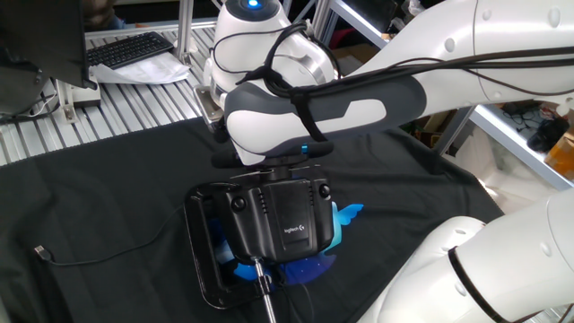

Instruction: Rotate the steering wheel 90 degrees counterclockwise

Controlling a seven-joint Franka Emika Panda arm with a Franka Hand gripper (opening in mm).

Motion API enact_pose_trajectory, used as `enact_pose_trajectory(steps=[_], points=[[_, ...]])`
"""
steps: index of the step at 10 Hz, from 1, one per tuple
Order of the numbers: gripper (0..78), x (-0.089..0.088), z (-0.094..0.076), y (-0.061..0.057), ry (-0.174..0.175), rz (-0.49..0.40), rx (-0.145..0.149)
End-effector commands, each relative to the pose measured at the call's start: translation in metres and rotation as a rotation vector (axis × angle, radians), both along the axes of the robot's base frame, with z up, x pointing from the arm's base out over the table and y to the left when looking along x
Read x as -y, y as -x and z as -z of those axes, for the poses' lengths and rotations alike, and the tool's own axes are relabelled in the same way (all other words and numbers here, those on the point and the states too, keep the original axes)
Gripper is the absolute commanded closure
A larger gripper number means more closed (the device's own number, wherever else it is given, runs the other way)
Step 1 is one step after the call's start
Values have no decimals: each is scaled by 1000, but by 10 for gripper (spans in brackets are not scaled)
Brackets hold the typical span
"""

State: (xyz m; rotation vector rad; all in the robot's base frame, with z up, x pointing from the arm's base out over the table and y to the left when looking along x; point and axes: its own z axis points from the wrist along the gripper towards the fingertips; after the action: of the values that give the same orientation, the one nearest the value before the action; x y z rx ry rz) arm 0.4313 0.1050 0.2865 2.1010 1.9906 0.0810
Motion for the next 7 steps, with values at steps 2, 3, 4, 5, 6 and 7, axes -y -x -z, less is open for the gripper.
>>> enact_pose_trajectory(steps=[2,3,4,5,6,7], points=[[1,3,1,-4,-142,234,120],[1,3,1,-4,-130,224,120],[1,3,1,-4,-108,206,118],[1,2,2,-4,-101,210,119],[1,1,5,-5,-103,213,120],[1,0,8,-5,-95,213,121]])
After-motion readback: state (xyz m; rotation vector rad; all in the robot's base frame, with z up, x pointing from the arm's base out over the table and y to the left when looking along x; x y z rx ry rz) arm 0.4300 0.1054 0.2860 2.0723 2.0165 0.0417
